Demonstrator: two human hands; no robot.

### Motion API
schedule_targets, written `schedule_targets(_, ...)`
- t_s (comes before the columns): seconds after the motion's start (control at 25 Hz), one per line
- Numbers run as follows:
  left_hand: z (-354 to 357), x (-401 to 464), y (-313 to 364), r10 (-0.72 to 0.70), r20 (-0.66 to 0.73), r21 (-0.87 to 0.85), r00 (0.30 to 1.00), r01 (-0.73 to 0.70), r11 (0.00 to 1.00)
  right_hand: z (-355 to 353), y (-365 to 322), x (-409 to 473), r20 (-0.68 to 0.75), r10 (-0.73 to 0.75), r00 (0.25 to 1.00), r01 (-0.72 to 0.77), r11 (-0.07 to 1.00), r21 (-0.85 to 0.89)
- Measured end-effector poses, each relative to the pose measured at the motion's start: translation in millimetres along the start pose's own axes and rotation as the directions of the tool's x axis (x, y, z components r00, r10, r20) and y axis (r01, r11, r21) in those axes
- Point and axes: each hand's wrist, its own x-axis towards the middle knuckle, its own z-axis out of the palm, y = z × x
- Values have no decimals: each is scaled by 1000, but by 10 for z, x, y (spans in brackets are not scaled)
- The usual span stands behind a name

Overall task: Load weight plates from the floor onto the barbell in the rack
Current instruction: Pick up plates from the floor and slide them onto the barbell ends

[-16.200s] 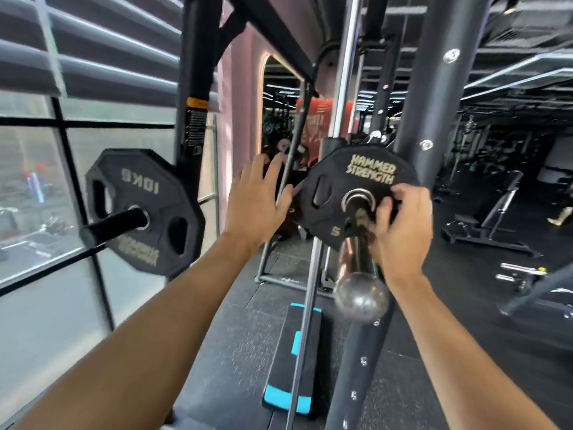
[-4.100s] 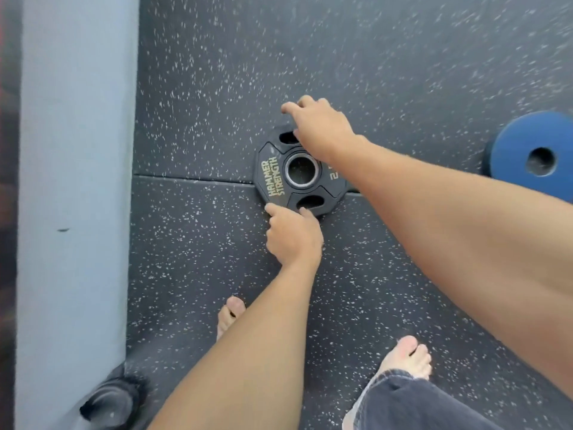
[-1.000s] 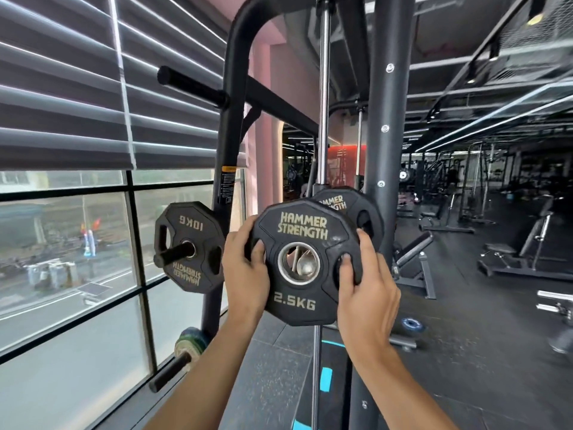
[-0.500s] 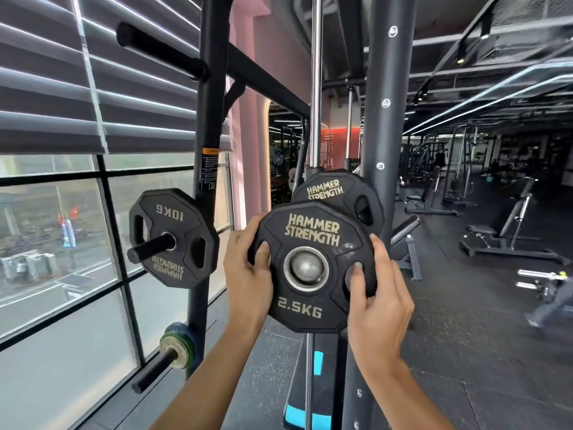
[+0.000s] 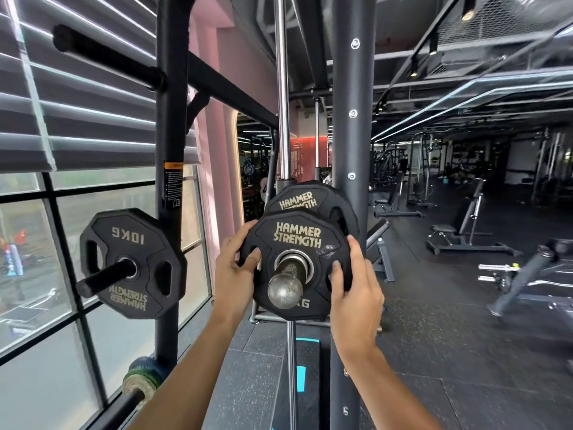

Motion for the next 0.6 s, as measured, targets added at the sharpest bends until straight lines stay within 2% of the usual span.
schedule_targets(0.28, 60, 218, -219, 16, 53, 31, 998, -17, 999, 196, 204, 195, 27, -39, 999, 41, 997, -64)
schedule_targets(0.44, 112, 307, -314, 63, 39, 181, 997, -69, 981, 269, 383, 337, 78, -120, 990, 127, 987, -97)
schedule_targets(0.6, 139, 364, -339, 91, 14, 421, 996, -89, 903, 326, 511, 468, 121, -207, 971, 208, 978, -2)
